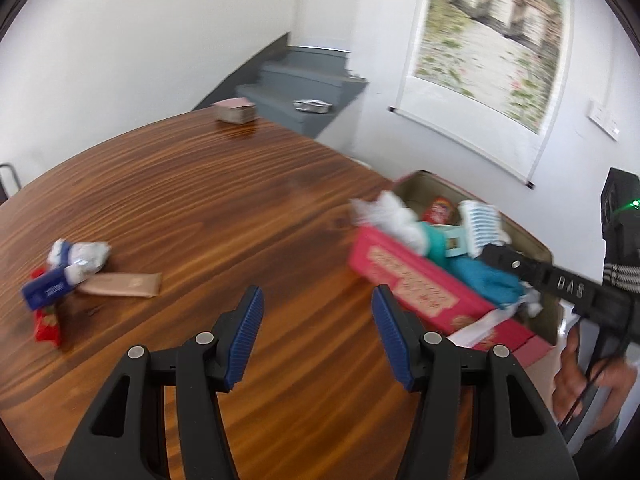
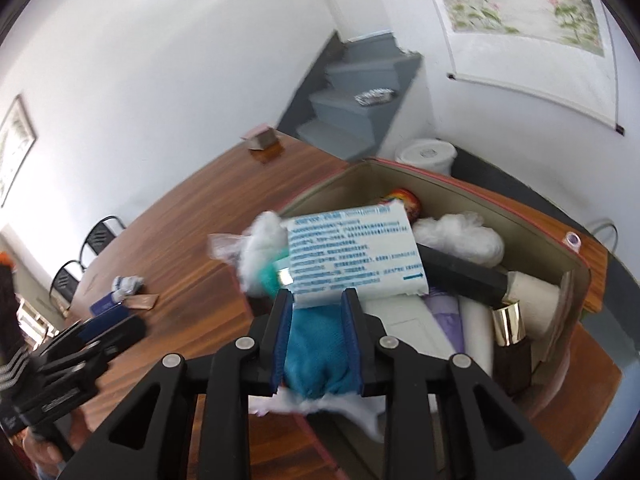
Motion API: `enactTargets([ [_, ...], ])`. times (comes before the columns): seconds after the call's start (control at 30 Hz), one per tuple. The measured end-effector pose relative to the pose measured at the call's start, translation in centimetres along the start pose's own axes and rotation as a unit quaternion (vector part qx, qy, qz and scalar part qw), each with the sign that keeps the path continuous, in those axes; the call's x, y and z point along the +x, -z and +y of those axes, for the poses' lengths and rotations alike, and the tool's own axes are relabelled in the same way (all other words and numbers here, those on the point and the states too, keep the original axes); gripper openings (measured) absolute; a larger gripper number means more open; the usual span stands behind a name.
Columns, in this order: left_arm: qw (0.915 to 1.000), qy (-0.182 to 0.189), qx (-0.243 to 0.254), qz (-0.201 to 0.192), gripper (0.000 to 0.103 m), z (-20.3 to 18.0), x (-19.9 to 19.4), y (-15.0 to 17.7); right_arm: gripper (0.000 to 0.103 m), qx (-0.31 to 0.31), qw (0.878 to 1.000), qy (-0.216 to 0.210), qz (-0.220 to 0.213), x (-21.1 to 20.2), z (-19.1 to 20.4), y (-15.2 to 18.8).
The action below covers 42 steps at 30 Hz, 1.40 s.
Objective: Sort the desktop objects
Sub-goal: 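Move the left gripper to the red snack packet and close around it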
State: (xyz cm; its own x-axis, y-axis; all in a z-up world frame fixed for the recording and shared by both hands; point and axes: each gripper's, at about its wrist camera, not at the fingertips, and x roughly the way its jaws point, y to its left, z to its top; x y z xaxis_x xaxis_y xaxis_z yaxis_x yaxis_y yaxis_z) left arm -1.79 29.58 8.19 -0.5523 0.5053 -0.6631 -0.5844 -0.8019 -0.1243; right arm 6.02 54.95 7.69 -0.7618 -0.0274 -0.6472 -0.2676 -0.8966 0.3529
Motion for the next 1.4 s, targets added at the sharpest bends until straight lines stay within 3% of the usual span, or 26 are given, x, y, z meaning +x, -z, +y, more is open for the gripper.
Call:
enactTargets([
  [0.13,0.9992,-0.026,-0.032,0.002,0.06,3.5,-0.4,0.7,0.028,0.016,1.0,0.004,0.014,0.9,-0.2,-0.4],
  [0.27,0.9955,-0.058,-0.075,0.003,0.06,8.1,-0.8,1.3,0.028,-0.008,1.0,0.023,-0.013,0.1,1.7,-0.2],
  [0.33,0.9928,-0.077,-0.092,0.002,0.06,10.0,-1.1,1.8,0.03,-0.027,0.999,0.01,-0.027,-0.3,3.3,-0.1],
  [0.43,0.9847,-0.127,-0.119,-0.001,0.06,13.5,-1.7,2.7,0.059,-0.062,0.997,-0.008,-0.051,-0.8,6.3,0.2],
  [0.47,0.9813,-0.14,-0.131,-0.002,0.06,14.8,-2.0,3.0,0.075,-0.071,0.996,-0.015,-0.059,-0.8,7.3,0.3],
  [0.5,0.979,-0.148,-0.14,-0.003,0.06,15.8,-2.4,3.3,0.083,-0.083,0.994,-0.024,-0.068,-0.8,8.3,0.4],
  [0.67,0.9672,-0.182,-0.177,0.008,0.06,20.0,-2.7,4.4,0.083,-0.139,0.987,-0.069,-0.048,1.1,13.4,1.2],
  [0.9,0.9681,-0.173,-0.179,0.026,0.06,21.8,-1.5,4.8,0.083,-0.182,0.977,-0.107,-0.011,3.8,17.6,2.7],
  [1.4,0.9639,-0.2,-0.17,0.046,0.06,24.3,1.9,3.3,0.083,-0.184,0.975,-0.114,0.04,7.2,18.7,4.1],
])
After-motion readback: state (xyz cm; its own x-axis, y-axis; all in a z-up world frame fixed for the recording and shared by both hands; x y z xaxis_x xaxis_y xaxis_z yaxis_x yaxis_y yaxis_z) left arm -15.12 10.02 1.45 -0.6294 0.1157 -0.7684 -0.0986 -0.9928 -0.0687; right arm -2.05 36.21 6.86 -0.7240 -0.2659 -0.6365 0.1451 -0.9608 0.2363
